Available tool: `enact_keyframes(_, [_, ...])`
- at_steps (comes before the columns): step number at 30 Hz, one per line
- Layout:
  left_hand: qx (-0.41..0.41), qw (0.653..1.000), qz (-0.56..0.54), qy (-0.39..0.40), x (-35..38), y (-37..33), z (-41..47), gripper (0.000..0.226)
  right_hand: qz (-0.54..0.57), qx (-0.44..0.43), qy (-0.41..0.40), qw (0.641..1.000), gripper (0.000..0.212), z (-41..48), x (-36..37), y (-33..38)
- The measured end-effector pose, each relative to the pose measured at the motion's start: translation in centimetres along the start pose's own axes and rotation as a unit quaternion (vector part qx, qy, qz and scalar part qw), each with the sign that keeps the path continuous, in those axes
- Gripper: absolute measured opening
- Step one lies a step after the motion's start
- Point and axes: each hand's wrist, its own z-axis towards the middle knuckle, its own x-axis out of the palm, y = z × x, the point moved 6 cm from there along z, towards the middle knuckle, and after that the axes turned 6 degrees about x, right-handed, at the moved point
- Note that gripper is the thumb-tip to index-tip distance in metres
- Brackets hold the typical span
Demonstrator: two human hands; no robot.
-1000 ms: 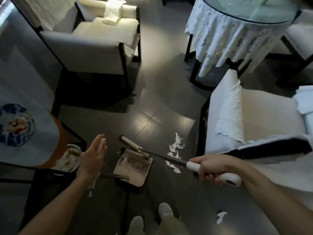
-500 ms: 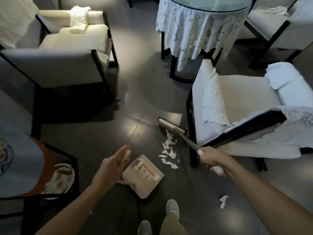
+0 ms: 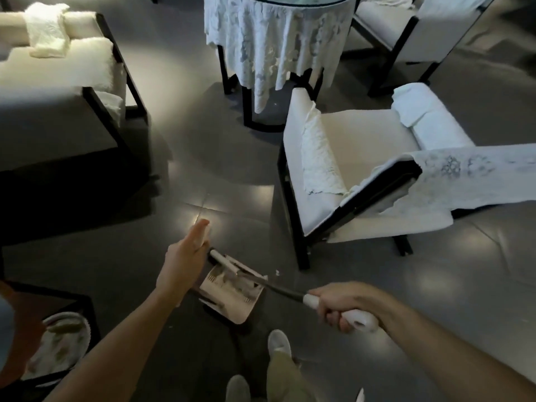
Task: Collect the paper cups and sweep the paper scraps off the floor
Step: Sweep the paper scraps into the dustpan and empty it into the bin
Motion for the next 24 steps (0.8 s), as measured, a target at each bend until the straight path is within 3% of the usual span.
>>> enact_keyframes(5, [-0.001, 1.0, -0.015, 0.014, -0.6, 0.2, -1.6, 0.02, 0.049, -0.017, 0.004, 0.999, 0.06, -3.2, 0.3, -1.0])
enact_keyframes(11, [-0.007, 0.999, 0.03, 0.04, -1.7, 1.5, -5.2, 0.046, 0.079, -0.057, -0.049, 0.994, 0.049, -4.4, 0.5, -3.2])
enact_keyframes(15, [0.001, 0.996, 0.049, 0.069, -1.3, 2.1, -7.5, 0.048, 0.082, -0.054, -0.102, 0.99, 0.066, -2.7, -0.7, -5.2])
enact_keyframes(18, [-0.003, 0.996, 0.053, 0.077, -0.5, 2.4, -8.6, 0.047, 0.062, -0.06, -0.12, 0.989, 0.066, -0.8, 0.1, -5.7])
enact_keyframes(24, [-0.008, 0.997, 0.051, 0.054, -0.2, 2.0, -8.5, 0.04, 0.104, -0.025, -0.017, 0.994, 0.036, 1.2, 7.5, -5.8])
